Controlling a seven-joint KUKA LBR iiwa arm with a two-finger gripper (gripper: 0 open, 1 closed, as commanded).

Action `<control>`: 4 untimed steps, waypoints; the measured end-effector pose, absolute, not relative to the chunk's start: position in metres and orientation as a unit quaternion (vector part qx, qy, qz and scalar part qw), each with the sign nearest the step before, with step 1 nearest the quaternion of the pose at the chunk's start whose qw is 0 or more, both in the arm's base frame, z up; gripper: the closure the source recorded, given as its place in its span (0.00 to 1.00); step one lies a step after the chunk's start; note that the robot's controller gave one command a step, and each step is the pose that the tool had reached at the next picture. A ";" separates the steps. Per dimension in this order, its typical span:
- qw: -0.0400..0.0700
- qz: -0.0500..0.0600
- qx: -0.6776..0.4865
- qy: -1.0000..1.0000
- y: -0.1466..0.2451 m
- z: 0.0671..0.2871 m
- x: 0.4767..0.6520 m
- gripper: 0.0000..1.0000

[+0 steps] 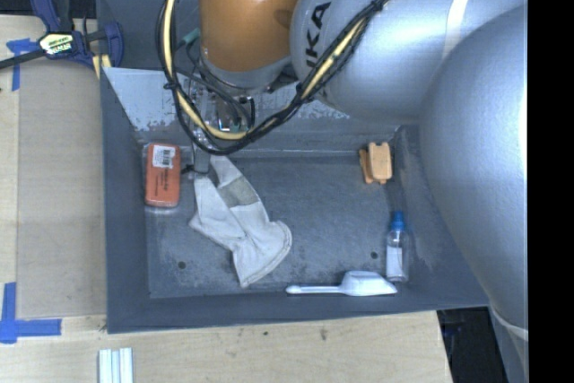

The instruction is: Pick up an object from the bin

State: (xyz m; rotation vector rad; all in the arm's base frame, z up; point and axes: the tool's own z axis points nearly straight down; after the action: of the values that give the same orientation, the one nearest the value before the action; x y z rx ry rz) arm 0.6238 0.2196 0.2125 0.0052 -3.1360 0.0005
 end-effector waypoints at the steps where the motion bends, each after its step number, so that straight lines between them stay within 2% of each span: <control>1: -0.001 -0.001 0.000 -1.000 0.218 0.218 0.626 0.00; 2: -0.003 -0.001 -0.009 -1.000 0.211 0.157 0.608 0.00; 3: 0.000 0.000 -0.010 -1.000 0.211 0.144 0.605 0.00; 4: -0.001 -0.001 0.085 -0.996 0.199 0.134 0.584 0.00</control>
Offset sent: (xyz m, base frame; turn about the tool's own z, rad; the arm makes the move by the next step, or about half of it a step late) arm -0.0203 -0.0092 -0.0682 0.0258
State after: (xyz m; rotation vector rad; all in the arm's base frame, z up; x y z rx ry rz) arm 0.5836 0.1987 0.1338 0.2684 -3.1327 -0.0032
